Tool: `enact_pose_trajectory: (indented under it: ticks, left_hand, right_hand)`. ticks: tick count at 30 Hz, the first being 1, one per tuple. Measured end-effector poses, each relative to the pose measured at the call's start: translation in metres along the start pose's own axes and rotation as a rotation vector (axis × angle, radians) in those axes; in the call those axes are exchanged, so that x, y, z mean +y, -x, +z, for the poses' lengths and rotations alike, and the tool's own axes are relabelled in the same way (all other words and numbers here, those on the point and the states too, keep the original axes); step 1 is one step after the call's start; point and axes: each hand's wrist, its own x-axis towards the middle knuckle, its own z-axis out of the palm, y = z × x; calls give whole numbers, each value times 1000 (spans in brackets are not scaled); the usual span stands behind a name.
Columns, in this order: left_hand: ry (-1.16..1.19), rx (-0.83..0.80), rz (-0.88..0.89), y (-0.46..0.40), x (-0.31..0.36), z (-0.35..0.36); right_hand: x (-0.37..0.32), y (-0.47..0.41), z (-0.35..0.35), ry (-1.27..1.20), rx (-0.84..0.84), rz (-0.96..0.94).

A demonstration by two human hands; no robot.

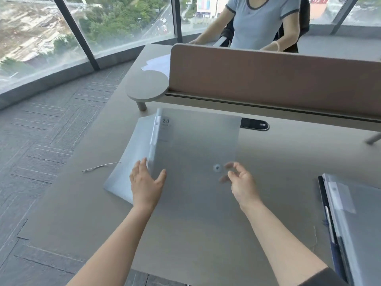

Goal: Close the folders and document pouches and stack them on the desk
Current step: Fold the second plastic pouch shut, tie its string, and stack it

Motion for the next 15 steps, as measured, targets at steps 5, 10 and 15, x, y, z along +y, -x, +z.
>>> enact_pose_trajectory:
  ticks: [5,10,15]
  left_hand:
    - [429,-234,-37,-5,30,-14]
    - [666,-333,84,11,77,-25]
    - [769,-383,140,24,119,-26]
  right_hand:
    - [-23,7,-37,-87,-17,-80]
    - [-38,13,-73,-198,-3,-125]
    - [-51,18,-102,-275,15,-167]
